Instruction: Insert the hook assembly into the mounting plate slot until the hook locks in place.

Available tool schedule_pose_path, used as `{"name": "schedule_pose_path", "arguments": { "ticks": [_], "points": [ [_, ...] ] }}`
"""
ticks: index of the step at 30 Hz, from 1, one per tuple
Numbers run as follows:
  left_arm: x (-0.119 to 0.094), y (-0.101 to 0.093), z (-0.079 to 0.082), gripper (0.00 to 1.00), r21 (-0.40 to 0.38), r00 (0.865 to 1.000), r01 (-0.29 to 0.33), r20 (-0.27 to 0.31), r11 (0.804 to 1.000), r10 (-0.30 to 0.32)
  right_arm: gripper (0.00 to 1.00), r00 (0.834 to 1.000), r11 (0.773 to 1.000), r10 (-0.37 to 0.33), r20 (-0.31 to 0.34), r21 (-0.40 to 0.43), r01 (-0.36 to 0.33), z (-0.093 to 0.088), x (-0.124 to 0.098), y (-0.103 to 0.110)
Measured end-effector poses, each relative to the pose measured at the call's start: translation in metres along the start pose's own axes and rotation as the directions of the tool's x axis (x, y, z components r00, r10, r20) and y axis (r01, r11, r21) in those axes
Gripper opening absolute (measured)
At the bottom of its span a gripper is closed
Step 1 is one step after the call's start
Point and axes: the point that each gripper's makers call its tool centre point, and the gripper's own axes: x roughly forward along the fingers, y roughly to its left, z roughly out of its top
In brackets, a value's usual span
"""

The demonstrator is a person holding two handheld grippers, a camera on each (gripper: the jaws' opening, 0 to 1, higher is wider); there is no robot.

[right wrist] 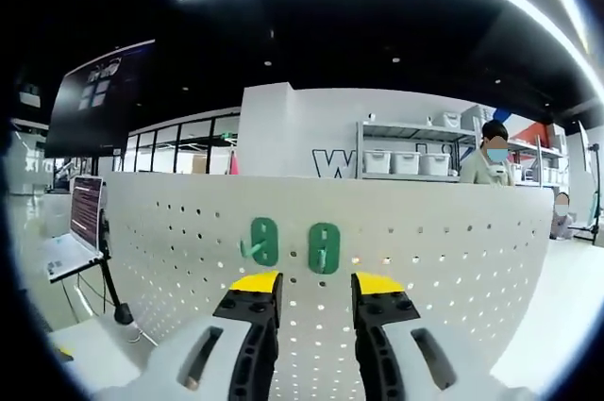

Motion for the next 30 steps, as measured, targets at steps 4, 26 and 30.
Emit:
{"name": "schedule_pose_path", "arguments": {
  "ticks": [4, 26, 30],
  "points": [
    [0.0, 0.0, -0.001, 0.57, 0.007, 1.0, 0.0, -0.007, 1.0, 0.0, 0.32, 1.0, 1.0, 0.014, -0.015, 0.001, -0.014, -0.008, -0.01, 0.002],
    [0.002, -0.005, -0.008, 0.57, 0.04, 0.999, 0.014, -0.04, 0.999, -0.012, 0.47, 0.998, 0.998, 0.044, -0.046, 0.045, -0.042, -0.033, -0.056, 0.001],
    [0.002, -0.006, -0.009, 0.57, 0.045, 0.999, 0.014, -0.046, 0.999, -0.012, 0.48, 0.996, 0.997, 0.059, -0.065, 0.045, -0.056, -0.044, -0.068, 0.005]
  ]
}}
